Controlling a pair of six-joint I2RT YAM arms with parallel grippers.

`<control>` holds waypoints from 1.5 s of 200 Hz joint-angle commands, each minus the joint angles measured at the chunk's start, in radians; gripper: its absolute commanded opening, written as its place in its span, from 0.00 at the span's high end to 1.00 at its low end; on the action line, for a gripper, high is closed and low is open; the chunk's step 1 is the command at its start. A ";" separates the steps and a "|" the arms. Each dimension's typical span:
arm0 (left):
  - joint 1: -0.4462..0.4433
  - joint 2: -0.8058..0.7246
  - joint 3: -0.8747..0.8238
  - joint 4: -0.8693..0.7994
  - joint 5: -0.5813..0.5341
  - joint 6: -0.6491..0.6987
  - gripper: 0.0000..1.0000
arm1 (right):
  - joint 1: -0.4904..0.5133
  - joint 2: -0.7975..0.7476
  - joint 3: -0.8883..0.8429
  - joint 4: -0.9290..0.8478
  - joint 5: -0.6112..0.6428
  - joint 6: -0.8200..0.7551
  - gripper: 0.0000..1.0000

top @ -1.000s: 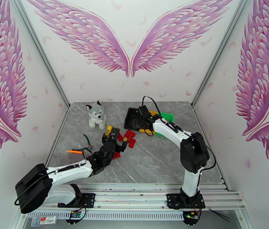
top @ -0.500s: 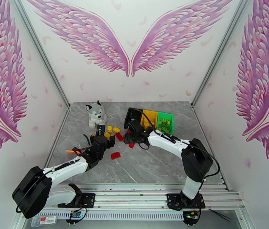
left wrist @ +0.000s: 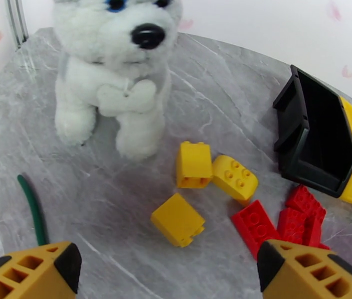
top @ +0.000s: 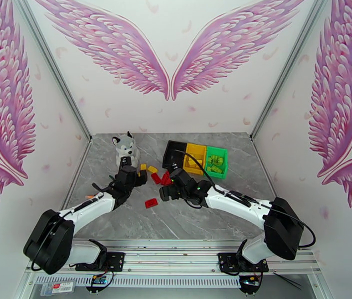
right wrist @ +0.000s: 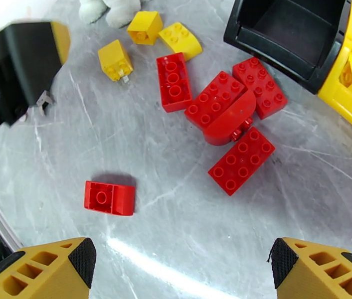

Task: Sort the legos into containers by color

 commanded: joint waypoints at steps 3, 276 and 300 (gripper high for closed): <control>0.005 0.137 0.152 -0.135 0.030 -0.051 0.01 | -0.006 -0.027 -0.018 0.013 0.043 0.005 0.01; 0.079 0.309 0.234 -0.190 0.338 -0.027 0.76 | -0.026 -0.066 -0.030 -0.003 0.094 0.017 0.01; 0.064 0.266 0.215 -0.143 0.422 -0.029 0.76 | -0.046 -0.110 -0.048 -0.007 0.129 0.030 0.01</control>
